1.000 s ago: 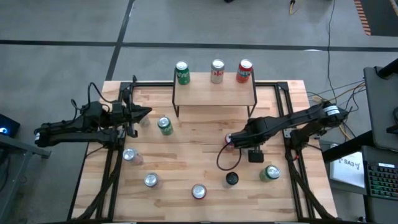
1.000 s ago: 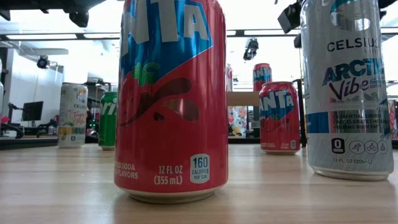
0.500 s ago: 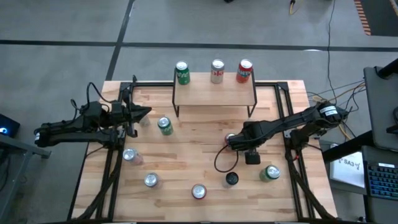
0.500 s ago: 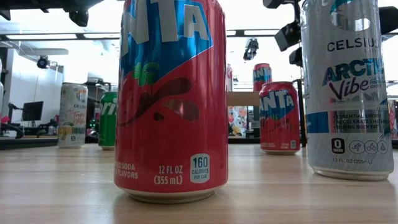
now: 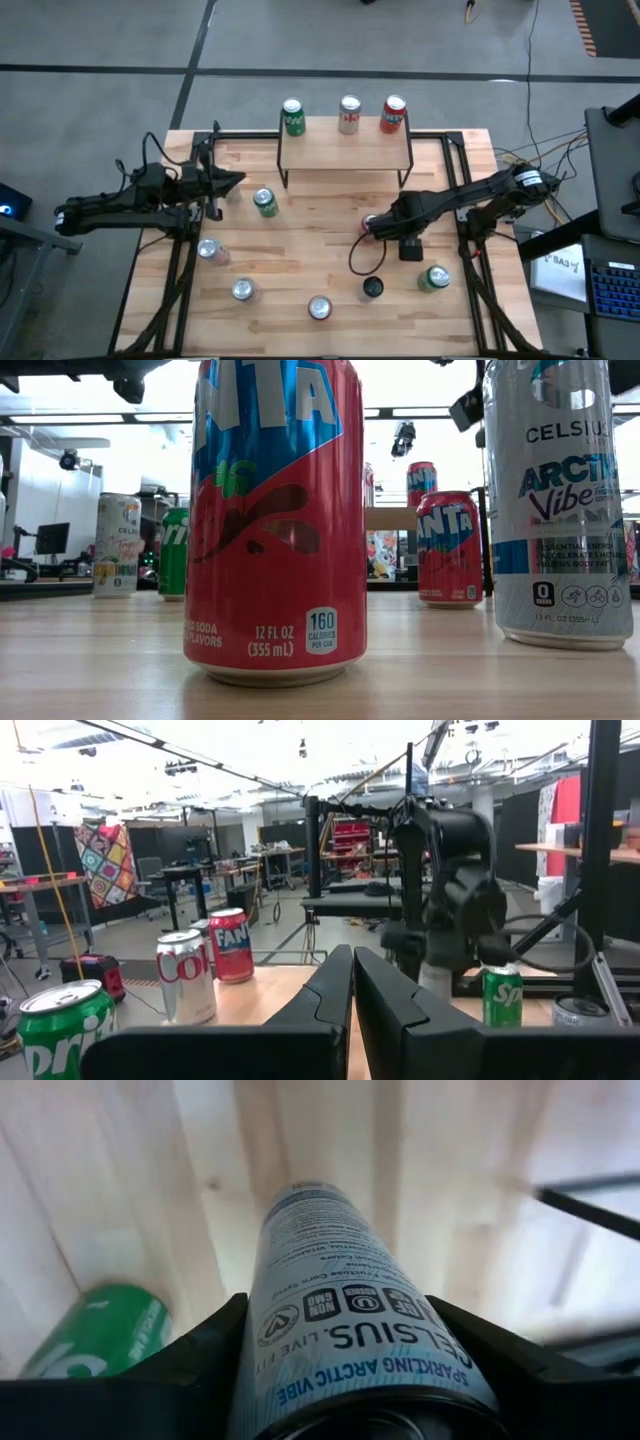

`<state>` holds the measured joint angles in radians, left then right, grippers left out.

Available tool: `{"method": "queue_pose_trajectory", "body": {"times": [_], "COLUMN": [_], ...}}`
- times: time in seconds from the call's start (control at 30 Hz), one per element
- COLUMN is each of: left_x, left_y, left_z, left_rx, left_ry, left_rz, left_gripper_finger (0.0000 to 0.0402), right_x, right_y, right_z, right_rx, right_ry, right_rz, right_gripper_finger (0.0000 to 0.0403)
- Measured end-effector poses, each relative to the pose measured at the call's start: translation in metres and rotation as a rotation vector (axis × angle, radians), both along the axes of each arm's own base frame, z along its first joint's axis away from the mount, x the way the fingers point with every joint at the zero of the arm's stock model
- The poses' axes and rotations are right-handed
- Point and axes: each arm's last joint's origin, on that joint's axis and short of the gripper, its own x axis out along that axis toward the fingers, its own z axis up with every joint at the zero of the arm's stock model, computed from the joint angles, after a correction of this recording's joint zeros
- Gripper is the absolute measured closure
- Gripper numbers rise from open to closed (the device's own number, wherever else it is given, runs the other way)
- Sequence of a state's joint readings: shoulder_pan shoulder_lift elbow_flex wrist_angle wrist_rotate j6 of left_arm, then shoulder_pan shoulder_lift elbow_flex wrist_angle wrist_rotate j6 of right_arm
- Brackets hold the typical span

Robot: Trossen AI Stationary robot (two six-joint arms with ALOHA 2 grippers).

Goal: Place canned beverage on shelf
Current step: Put the top white blue soda can on the shelf

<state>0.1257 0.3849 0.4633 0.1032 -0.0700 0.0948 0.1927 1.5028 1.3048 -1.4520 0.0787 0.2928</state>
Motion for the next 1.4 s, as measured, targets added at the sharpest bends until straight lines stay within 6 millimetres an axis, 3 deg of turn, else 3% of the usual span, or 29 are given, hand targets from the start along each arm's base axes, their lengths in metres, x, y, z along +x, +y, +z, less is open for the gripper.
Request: {"method": "queue_pose_trajectory", "body": {"times": [0.17, 0.4, 0.53, 0.73, 0.9, 1.1, 1.4], "left_x": [0.011, 0.037, 0.048, 0.057, 0.068, 0.084, 0.120], "left_y": [0.001, 0.003, 0.004, 0.004, 0.004, 0.004, 0.004], "left_z": [0.002, 0.001, 0.000, -0.003, -0.006, -0.012, -0.013], "left_rx": [0.004, 0.018, 0.044, 0.072, 0.097, 0.092, 0.094], "left_ry": [-0.020, -0.039, -0.045, -0.036, -0.041, -0.057, 0.000], "left_rz": [-0.001, -0.045, -0.055, -0.056, -0.059, -0.069, -0.087], "left_gripper_finger": [0.0402, 0.0393, 0.0359, 0.0278, 0.0194, 0.0117, 0.0102], "right_x": [0.002, 0.009, 0.009, 0.009, 0.026, 0.047, 0.071], "right_y": [-0.003, -0.006, -0.008, -0.011, -0.008, -0.006, -0.007], "right_z": [0.036, 0.096, 0.125, 0.149, 0.160, 0.150, 0.132], "right_rx": [-0.087, -0.194, -0.310, -0.394, -0.402, -0.432, -0.451], "right_ry": [-0.047, -0.313, -0.448, -0.564, -0.737, -0.822, -0.852], "right_rz": [-0.023, -0.030, -0.025, 0.019, 0.093, 0.193, 0.215], "right_gripper_finger": [0.0161, 0.0161, 0.0161, 0.0161, 0.0161, 0.0161, 0.0161]}}
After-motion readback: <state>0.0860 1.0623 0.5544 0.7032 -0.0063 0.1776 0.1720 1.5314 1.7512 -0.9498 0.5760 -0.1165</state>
